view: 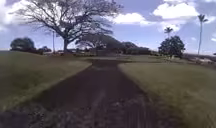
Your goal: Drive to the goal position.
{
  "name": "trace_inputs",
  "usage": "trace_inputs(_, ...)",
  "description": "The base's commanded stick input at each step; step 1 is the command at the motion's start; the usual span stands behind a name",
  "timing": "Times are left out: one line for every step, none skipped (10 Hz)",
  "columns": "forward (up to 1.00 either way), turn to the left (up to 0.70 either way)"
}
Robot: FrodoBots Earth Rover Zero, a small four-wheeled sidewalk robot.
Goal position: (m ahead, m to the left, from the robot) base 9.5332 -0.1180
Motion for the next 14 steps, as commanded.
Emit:
trace_inputs(0.5, 0.0)
trace_inputs(0.5, 0.0)
trace_inputs(0.5, 0.0)
trace_inputs(0.5, 0.0)
trace_inputs(0.5, 0.0)
trace_inputs(0.5, 0.0)
trace_inputs(0.5, 0.0)
trace_inputs(0.5, 0.0)
trace_inputs(0.5, 0.0)
trace_inputs(0.5, 0.0)
trace_inputs(0.5, 0.0)
trace_inputs(0.5, 0.0)
trace_inputs(0.5, 0.0)
trace_inputs(0.5, 0.0)
